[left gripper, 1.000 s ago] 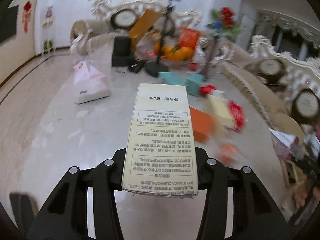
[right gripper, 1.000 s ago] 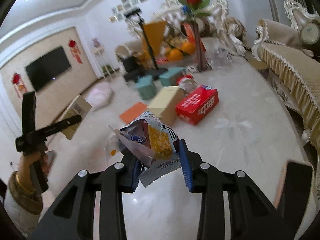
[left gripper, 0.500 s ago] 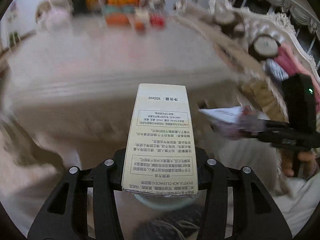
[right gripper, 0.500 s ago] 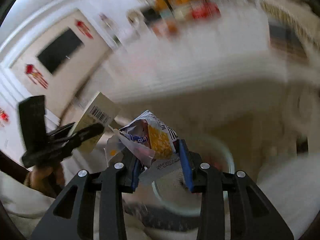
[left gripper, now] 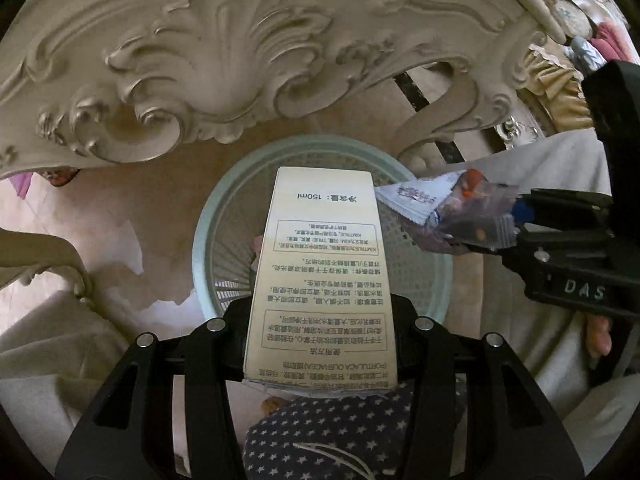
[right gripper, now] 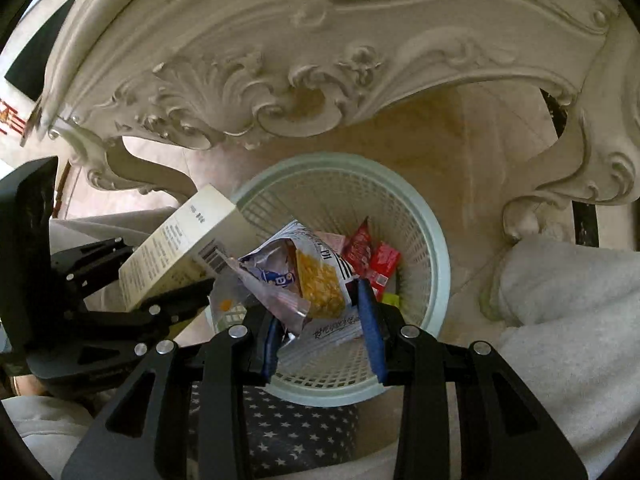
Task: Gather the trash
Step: 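Carry both items over the wastebasket and open both tools to drop them, then reach both tools back toward the items on the table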
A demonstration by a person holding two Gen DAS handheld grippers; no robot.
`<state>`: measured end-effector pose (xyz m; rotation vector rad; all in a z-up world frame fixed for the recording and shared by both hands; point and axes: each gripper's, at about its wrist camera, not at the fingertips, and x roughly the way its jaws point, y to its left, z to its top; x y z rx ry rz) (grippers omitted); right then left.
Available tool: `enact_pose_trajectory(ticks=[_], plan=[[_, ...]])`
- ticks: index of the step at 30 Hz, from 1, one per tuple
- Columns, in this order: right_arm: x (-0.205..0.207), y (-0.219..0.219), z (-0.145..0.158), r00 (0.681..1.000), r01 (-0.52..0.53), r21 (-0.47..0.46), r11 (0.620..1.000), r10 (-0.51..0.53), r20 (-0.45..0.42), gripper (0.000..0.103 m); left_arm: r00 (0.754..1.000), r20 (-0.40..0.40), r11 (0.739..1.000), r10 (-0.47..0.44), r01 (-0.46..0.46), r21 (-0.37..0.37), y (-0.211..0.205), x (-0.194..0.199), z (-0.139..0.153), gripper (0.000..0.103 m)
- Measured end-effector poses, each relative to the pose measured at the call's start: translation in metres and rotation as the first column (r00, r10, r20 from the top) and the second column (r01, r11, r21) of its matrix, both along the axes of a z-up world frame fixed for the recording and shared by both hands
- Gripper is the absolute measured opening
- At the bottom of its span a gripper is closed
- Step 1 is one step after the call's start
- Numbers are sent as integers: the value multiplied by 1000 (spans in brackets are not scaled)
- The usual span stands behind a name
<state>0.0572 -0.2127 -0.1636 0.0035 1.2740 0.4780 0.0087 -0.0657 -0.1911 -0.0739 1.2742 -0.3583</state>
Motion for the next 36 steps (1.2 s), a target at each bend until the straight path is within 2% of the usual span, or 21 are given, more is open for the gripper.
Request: enact_pose_trajectory(ticks=[1, 2, 3, 4, 5, 7, 18, 22, 25, 29, 32, 34, 36], plan=[[-1, 0, -1, 1000, 0, 0, 1000, 0, 5, 34, 1000, -6, 1000, 5, -5, -2, -1, 2, -1, 49], [-1, -2, -1, 1000, 3, -1, 1000, -3, 8, 34, 1000, -11, 1000, 11, -11, -3, 0, 4, -2, 56], [-4, -3, -3, 1000, 9, -6, 1000, -9, 10, 35, 1000, -9, 1000, 25, -25, 7, 1, 2, -3, 71], [-10, -11, -4, 1000, 17, -11, 1000, -17, 7, 40, 999, -3, 999, 34, -34, 19, 1, 1, -1, 77], [-11, -14, -7, 1000, 25, -17, 1000, -25, 2, 54, 999, 2, 999, 40, -41, 32, 1, 1, -1, 83], [-14, -19, -5, 999, 48, -26, 999, -48, 14, 63, 999, 4, 997, 50, -50, 54, 3, 3, -1, 84], [-21, -22, 8, 997, 56, -28, 998, -55, 47, 64, 996, 69, 996, 64, -68, 57, 14, 0, 24, 85], [-30, -24, 34, 997, 26, 13, 1000, -27, 72, 64, 994, 100, 997, 49, -55, 56, 14, -7, 45, 85], [-36, -25, 75, 989, -18, 77, 997, 7, 148, 64, 992, 126, 1000, 19, -18, -5, 15, -15, 77, 85], [-28, -28, 132, 949, -37, 102, 994, 3, 314, 64, 979, 205, 999, -3, 11, -41, 20, -16, 125, 85], [-7, -34, 165, 909, -12, 135, 991, -46, 413, 64, 955, 294, 999, 25, -10, -52, 33, -3, 165, 85], [18, -36, 182, 876, 25, 125, 992, -82, 474, 66, 928, 370, 999, 44, -32, -38, 44, 17, 191, 85], [45, -34, 194, 847, 53, 123, 991, -110, 520, 66, 896, 440, 997, 58, -75, 21, 53, 42, 208, 85]])
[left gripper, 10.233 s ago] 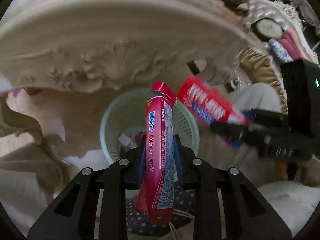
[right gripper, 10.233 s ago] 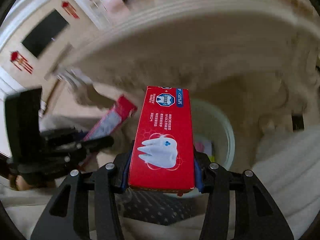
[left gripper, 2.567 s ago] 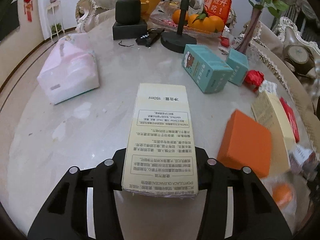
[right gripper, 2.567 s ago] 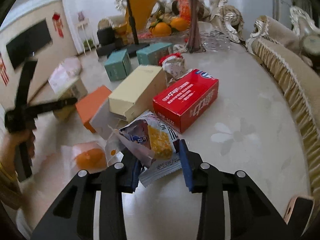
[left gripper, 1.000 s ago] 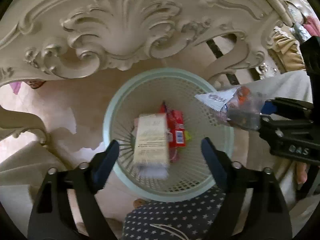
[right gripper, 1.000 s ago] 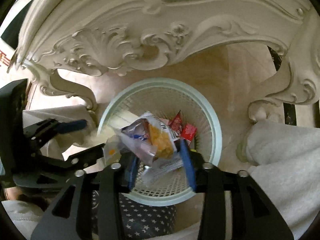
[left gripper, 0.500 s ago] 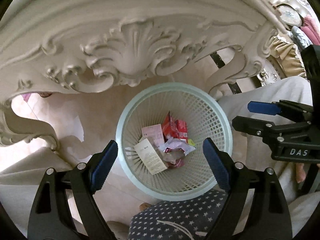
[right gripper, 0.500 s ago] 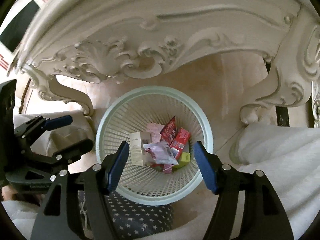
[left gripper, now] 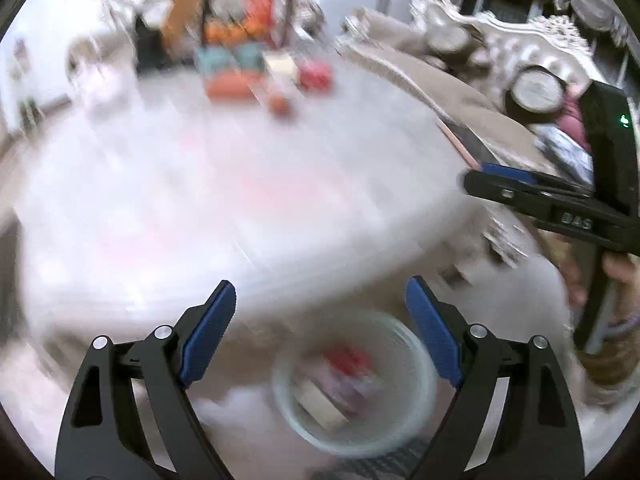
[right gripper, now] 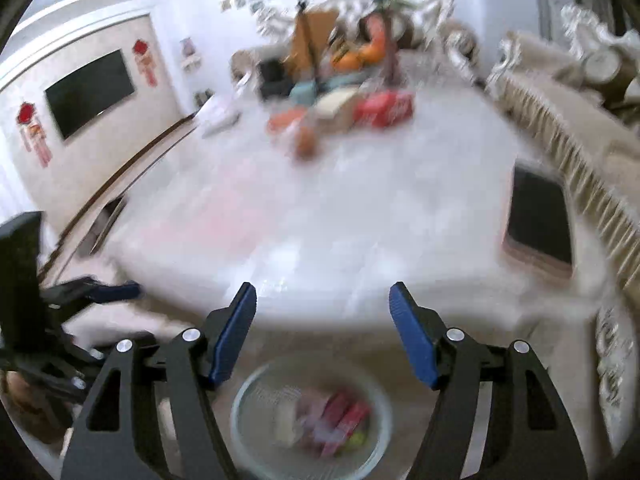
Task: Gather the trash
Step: 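Reach both tools back toward the items on the table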
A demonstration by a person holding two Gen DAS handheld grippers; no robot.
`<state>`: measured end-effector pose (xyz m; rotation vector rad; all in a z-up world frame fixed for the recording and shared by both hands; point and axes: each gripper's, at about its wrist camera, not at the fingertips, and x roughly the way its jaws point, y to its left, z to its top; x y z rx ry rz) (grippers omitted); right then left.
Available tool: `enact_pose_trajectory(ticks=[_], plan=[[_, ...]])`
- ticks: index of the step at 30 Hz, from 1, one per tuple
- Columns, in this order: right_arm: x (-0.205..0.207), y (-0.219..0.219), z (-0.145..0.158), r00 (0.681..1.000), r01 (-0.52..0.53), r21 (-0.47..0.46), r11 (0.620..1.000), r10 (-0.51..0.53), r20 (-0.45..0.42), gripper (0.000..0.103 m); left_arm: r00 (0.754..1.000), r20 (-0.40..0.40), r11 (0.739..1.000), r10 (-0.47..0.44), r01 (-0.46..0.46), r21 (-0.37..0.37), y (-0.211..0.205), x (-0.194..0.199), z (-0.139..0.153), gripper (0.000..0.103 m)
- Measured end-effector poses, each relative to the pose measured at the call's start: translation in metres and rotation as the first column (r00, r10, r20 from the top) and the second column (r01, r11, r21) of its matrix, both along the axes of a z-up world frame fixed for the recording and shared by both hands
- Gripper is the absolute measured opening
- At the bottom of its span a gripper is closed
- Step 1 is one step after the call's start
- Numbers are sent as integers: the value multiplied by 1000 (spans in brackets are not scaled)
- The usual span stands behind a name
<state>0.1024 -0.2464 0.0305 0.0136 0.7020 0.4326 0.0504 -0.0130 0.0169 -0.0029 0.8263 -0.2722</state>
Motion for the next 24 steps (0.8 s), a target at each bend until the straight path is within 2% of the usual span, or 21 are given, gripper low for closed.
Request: enact_pose_trajectory(ticks=[3, 5, 6, 9, 11, 12, 13, 15, 19, 24], plan=[[43, 3, 12, 997, 66, 0, 998, -66, 33, 66, 995, 84, 996, 46, -52, 67, 17, 60, 19, 85], [79, 9, 19, 993, 114, 6, 993, -114, 37, 66, 993, 102, 993, 60, -70, 100, 28, 103, 25, 85], [99, 13, 21, 990, 135, 2, 991, -135, 37, 66, 991, 113, 986, 77, -92, 140, 35, 136, 29, 85], [141, 22, 23, 984, 176, -9, 984, -176, 30, 66, 987, 137, 971, 87, -115, 211, 45, 199, 31, 85], [159, 26, 21, 983, 182, -5, 983, -182, 22, 66, 991, 114, 974, 76, -98, 204, 51, 232, 32, 85], [163, 27, 20, 983, 185, -7, 983, -185, 17, 66, 995, 89, 986, 44, -58, 159, 53, 247, 30, 85], [171, 28, 18, 983, 186, -9, 982, -186, 8, 66, 998, 68, 992, 11, -20, 121, 53, 258, 28, 85], [191, 28, 11, 983, 181, 3, 984, -181, -26, 66, 998, 48, 994, -36, 31, 105, 49, 272, 19, 85], [215, 28, 4, 979, 188, 10, 982, -186, -86, 66, 995, 9, 982, -104, 101, 159, 35, 290, -2, 85], [234, 39, 1, 973, 208, -3, 978, -207, -104, 66, 991, -22, 976, -132, 134, 171, 24, 305, -15, 85]])
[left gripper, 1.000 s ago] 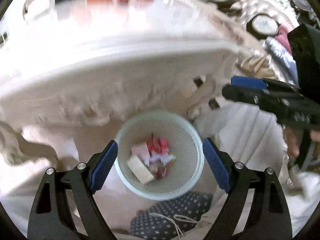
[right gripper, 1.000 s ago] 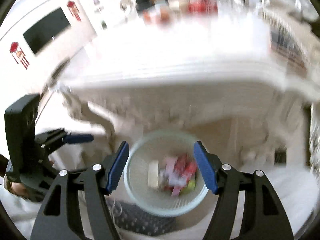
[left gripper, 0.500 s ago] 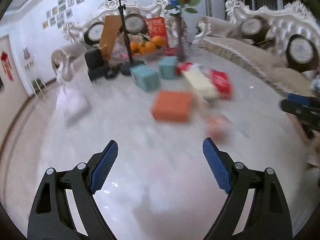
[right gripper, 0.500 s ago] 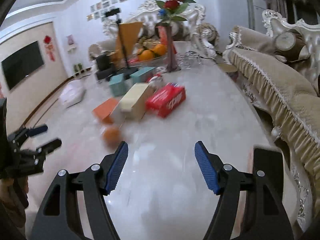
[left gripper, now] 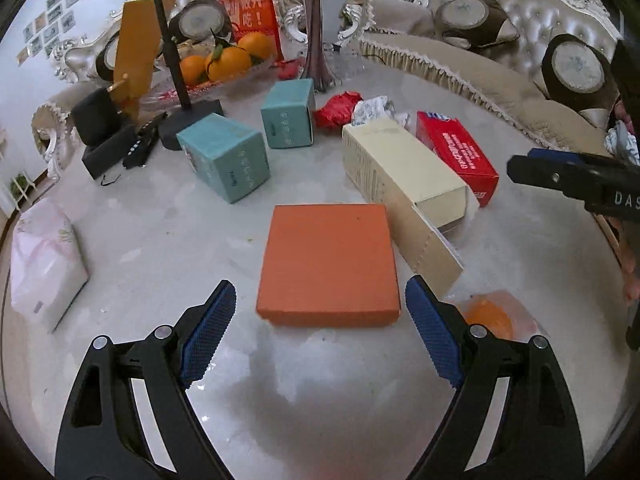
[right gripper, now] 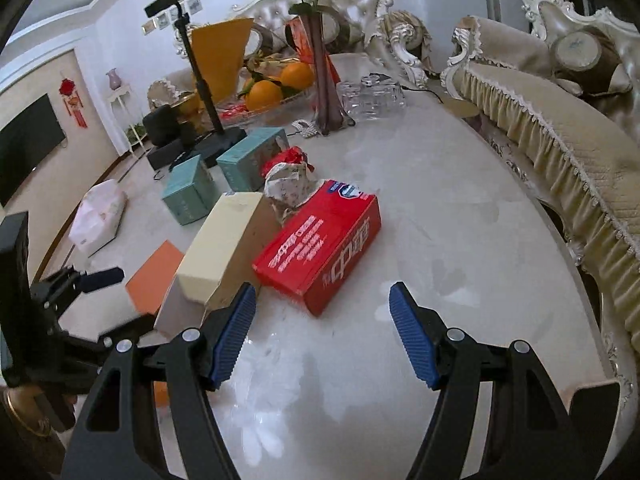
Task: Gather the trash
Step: 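Reach both tools back toward the items on the table, then grasp orange box with left tool while right tool grasps red toothpaste box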
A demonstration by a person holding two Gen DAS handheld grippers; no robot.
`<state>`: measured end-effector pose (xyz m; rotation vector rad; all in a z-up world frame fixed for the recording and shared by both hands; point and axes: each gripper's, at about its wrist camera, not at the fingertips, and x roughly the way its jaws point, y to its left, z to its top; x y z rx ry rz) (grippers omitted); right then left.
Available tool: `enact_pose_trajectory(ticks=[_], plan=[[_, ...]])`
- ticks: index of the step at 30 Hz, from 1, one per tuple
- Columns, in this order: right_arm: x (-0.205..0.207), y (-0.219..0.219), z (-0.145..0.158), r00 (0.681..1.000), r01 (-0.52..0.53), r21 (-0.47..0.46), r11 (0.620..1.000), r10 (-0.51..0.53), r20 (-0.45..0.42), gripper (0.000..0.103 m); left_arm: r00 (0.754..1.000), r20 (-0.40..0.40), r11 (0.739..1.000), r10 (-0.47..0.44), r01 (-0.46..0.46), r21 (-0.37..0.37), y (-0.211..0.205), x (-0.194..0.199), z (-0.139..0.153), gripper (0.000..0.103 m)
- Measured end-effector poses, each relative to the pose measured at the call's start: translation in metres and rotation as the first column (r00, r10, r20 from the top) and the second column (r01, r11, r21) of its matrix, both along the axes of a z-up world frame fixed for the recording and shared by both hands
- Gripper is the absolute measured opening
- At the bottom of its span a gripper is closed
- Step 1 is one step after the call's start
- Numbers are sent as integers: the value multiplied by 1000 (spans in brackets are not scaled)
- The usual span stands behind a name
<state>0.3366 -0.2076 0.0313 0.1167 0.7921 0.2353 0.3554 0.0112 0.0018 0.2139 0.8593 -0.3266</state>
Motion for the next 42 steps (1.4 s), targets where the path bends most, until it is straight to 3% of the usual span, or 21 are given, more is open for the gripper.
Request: enact_pose_trajectory(ticks=[7, 13, 16, 19, 23, 30, 33, 34, 36, 40, 42], plan=[[28, 20, -5, 998, 59, -44, 997, -61, -36, 66, 999, -42, 999, 31, -33, -38, 1, 13, -10, 85], [51, 32, -6, 989, 125, -96, 988, -131, -62, 66, 998, -49, 999, 31, -32, -22, 9, 15, -11, 85], [60, 39, -8, 990, 109, -111, 988, -119, -79, 66, 998, -56, 1000, 14, -15, -21, 3, 17, -12, 85], [58, 39, -9, 991, 86, -185, 979, -103, -83, 66, 999, -50, 1000, 7, -7, -16, -1, 20, -11, 85], [52, 22, -10, 993, 65, -217, 974, -84, -81, 66, 997, -56, 999, 48, -48, 3, 5, 29, -11, 85], [56, -5, -28, 981, 74, -105, 992, -92, -171, 66, 991, -87, 994, 105, -106, -7, 6, 36, -19, 87], [53, -1, -30, 989, 51, -142, 989, -70, -132, 64, 987, -85, 991, 135, -136, -3, 5, 35, -19, 87], [52, 2, -31, 992, 25, -153, 988, -44, -120, 47, 986, -86, 990, 143, -144, -4, 6, 34, -19, 86], [46, 4, -30, 995, 17, -181, 983, -35, -96, 45, 981, -84, 985, 173, -175, -9, 9, 32, -17, 76], [22, -4, -17, 999, -3, -91, 996, -1, -50, 45, 977, -96, 980, 190, -195, -45, 14, 22, -15, 75], [5, -13, -6, 1000, -9, -28, 1000, 9, -20, 45, 975, -101, 972, 198, -209, -110, 20, 13, -11, 75]])
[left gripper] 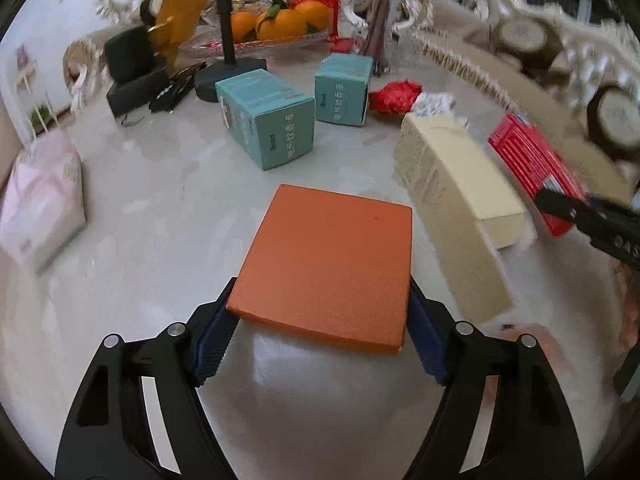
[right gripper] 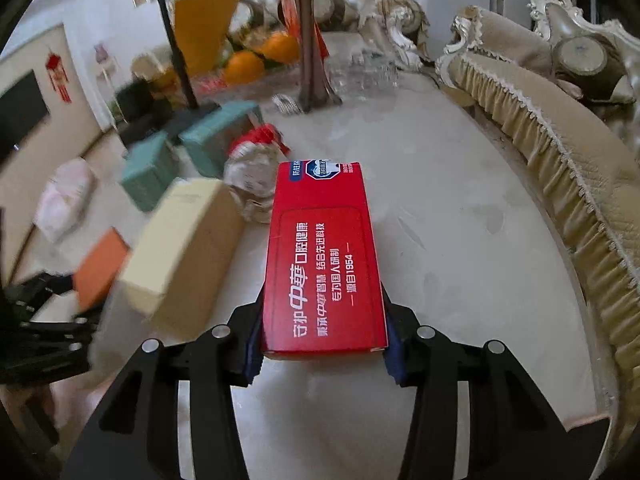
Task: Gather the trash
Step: 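Grasp orange box with left tool while right tool grasps red toothpaste box, then carry both boxes over the wastebasket and open both tools to drop them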
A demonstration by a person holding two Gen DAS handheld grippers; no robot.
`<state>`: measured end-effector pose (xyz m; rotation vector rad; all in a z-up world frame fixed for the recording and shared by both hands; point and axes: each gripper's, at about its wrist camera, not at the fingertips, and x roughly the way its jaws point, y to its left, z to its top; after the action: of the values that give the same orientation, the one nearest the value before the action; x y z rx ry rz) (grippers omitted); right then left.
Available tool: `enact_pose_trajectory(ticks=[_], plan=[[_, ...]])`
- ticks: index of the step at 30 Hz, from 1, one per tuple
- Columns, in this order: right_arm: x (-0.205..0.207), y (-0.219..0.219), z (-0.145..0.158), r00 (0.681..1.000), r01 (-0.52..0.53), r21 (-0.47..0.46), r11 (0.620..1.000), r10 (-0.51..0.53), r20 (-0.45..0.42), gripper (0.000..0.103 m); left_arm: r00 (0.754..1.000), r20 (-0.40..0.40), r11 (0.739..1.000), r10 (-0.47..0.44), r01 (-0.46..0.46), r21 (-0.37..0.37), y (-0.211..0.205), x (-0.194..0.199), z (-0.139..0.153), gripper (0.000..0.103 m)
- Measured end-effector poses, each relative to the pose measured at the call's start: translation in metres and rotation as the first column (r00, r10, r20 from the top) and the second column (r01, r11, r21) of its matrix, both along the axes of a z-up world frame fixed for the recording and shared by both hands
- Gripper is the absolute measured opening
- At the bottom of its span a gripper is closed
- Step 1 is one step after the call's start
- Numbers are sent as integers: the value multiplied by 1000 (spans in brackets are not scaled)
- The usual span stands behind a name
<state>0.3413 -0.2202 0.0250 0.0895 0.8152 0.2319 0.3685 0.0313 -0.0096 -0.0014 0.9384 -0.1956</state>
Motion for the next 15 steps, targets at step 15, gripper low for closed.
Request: enact_pose_trajectory(ticks=[15], plan=[[-259, -44, 30, 958, -262, 187, 947, 231, 171, 45, 947, 321, 989, -7, 55, -140, -2, -280, 82, 75]])
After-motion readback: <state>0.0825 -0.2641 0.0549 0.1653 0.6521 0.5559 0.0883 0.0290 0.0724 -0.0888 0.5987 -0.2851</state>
